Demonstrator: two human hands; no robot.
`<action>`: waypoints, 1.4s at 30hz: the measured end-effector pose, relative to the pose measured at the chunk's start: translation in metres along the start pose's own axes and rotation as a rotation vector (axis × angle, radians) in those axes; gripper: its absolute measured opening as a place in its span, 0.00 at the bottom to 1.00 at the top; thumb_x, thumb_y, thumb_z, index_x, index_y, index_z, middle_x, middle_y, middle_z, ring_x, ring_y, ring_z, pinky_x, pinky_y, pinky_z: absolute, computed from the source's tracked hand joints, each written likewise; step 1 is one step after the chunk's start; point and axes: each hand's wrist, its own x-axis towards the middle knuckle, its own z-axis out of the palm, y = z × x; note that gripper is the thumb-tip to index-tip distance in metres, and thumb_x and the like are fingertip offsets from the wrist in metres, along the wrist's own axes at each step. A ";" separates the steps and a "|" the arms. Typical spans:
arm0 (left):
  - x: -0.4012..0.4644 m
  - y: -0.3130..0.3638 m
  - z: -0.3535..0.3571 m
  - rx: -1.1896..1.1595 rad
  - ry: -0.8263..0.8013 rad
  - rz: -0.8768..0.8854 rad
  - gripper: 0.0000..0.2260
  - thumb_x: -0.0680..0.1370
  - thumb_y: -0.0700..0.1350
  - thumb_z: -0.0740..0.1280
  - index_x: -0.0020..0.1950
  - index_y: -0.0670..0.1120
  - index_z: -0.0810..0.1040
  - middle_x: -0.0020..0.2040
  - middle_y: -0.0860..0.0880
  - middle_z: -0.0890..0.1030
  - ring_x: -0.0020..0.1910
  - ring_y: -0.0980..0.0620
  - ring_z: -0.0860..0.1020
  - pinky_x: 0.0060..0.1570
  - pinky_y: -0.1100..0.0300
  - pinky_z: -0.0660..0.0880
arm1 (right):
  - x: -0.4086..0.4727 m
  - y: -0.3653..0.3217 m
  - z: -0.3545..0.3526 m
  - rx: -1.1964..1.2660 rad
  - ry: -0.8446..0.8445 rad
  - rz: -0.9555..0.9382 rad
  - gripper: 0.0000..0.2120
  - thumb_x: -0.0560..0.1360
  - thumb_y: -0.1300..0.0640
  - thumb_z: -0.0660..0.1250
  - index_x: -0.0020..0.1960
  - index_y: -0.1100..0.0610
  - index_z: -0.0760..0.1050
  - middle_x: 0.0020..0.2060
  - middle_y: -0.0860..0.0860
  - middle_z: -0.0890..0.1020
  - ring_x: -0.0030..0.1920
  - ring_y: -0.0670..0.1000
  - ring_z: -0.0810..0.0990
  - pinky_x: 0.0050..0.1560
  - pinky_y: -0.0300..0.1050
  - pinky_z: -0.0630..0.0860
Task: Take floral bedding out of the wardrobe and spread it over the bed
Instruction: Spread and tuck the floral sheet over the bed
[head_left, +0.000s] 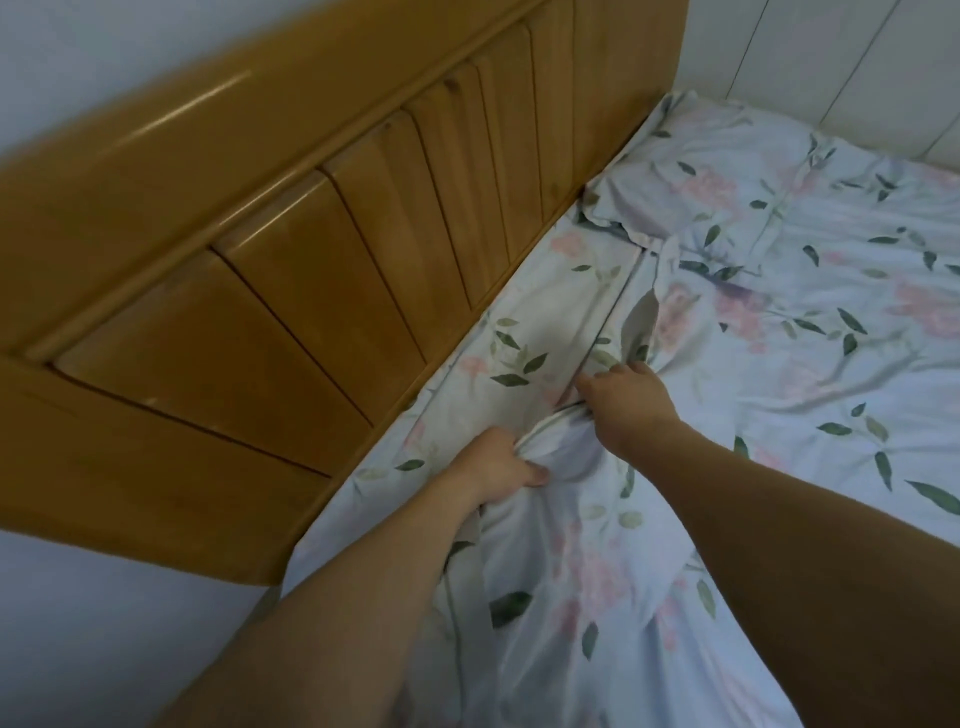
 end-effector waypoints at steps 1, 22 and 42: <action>0.005 -0.007 -0.006 0.009 0.006 -0.017 0.23 0.67 0.55 0.75 0.57 0.45 0.80 0.51 0.47 0.81 0.46 0.48 0.79 0.45 0.57 0.77 | 0.009 -0.007 0.003 -0.007 -0.005 -0.008 0.15 0.71 0.61 0.60 0.57 0.52 0.71 0.51 0.52 0.82 0.55 0.56 0.77 0.61 0.48 0.66; 0.142 -0.168 -0.066 0.213 0.453 -0.435 0.18 0.82 0.48 0.54 0.65 0.40 0.73 0.63 0.39 0.76 0.60 0.39 0.75 0.56 0.48 0.75 | 0.087 -0.118 0.177 0.576 -0.077 0.567 0.32 0.78 0.42 0.53 0.77 0.50 0.47 0.78 0.51 0.46 0.77 0.55 0.44 0.75 0.58 0.43; 0.294 -0.058 -0.037 0.166 0.478 0.032 0.16 0.80 0.47 0.56 0.62 0.40 0.74 0.61 0.37 0.76 0.58 0.37 0.75 0.55 0.50 0.70 | 0.059 0.027 0.235 1.188 0.330 1.597 0.20 0.76 0.48 0.60 0.65 0.57 0.68 0.68 0.58 0.65 0.63 0.59 0.70 0.64 0.53 0.67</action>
